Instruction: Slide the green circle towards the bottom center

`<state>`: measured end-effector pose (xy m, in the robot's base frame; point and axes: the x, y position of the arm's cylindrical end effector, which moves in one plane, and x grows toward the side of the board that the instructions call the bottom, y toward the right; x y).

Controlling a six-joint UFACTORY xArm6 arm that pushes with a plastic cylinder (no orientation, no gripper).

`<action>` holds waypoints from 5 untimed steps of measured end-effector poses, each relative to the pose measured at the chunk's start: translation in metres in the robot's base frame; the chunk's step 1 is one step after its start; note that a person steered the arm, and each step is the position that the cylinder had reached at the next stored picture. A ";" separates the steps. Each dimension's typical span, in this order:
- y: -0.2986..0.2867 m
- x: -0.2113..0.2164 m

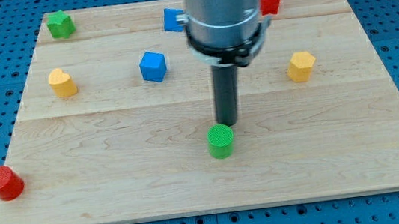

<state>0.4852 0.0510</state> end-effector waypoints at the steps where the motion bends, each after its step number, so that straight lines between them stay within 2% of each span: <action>1: 0.017 0.027; 2: -0.025 0.019; 3: -0.026 0.005; 4: -0.105 -0.043; 5: -0.182 -0.059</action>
